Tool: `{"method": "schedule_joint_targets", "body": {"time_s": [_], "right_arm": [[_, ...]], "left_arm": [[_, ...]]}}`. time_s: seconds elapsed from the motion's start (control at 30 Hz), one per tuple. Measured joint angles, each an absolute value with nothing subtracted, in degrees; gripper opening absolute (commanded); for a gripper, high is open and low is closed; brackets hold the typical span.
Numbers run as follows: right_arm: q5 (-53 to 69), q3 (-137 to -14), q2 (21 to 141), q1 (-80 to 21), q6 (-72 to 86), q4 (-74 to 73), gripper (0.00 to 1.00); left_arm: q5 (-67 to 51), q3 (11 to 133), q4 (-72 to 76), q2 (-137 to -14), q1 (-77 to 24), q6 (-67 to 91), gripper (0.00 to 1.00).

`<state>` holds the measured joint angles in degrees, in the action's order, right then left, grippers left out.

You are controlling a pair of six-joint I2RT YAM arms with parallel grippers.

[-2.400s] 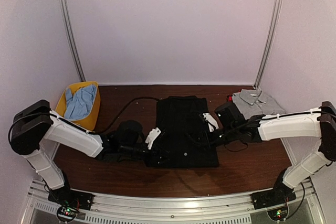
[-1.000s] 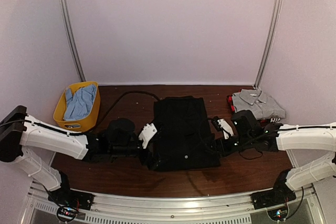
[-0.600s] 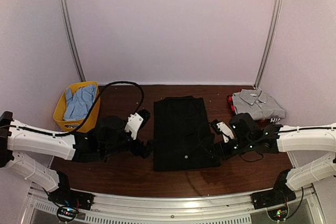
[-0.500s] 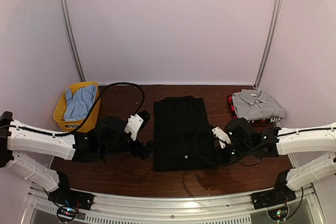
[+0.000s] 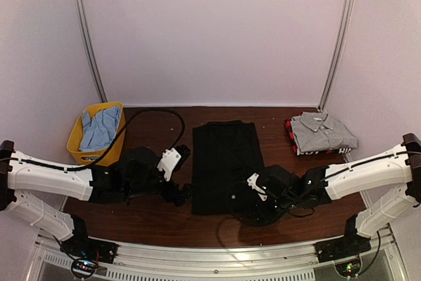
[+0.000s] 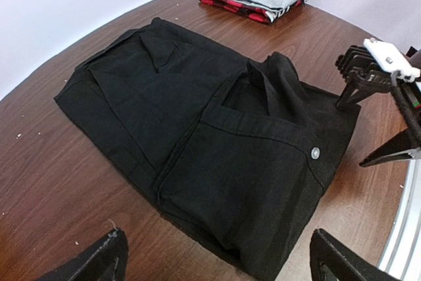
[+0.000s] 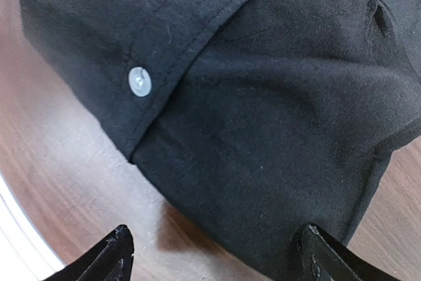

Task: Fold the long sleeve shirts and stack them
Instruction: Move the right arm to the center of the board with the 2/3-rectangle-folded shirt.

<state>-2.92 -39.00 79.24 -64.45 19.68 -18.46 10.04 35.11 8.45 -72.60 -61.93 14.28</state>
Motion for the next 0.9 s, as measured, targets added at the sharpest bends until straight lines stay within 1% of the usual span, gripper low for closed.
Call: {"method": "schedule_joint_targets", "body": {"time_s": [0.07,0.13,0.37,0.4,0.47,0.57,0.6,0.73,0.9], "right_arm": [[-5.1,-39.9,81.1,-65.1,19.4,-19.0,0.86],[-6.7,-40.5,82.6,-65.9,19.2,-19.6,0.82],[-10.2,-41.6,86.0,-66.8,18.9,-20.8,0.60],[-10.6,-41.8,86.5,-67.1,19.1,-21.0,0.55],[-11.4,-41.9,87.0,-67.6,19.4,-21.3,0.40],[-12.8,-41.9,87.6,-68.5,20.4,-21.7,0.21],[-13.3,-41.9,87.9,-68.9,20.8,-21.8,0.18],[-14.8,-41.9,88.4,-70.5,21.6,-22.3,0.00],[-15.1,-42.0,88.5,-73.0,22.8,-22.7,0.00]], "left_arm": [[9.2,35.1,8.4,-72.7,-61.9,14.5,0.98],[8.6,35.1,8.4,-72.9,-61.9,14.5,0.98],[5.0,35.1,8.5,-73.8,-61.9,14.3,0.98],[4.2,35.1,8.5,-73.8,-62.0,14.2,0.98],[2.5,34.9,8.9,-73.8,-62.0,13.8,0.98],[-0.3,34.3,9.0,-73.3,-61.9,13.2,0.98],[-1.4,34.0,8.9,-72.8,-62.0,13.0,0.97],[-4.6,33.7,8.9,-70.1,-62.2,11.8,0.98],[-5.7,33.8,8.4,-68.9,-64.4,10.5,0.98]]}}
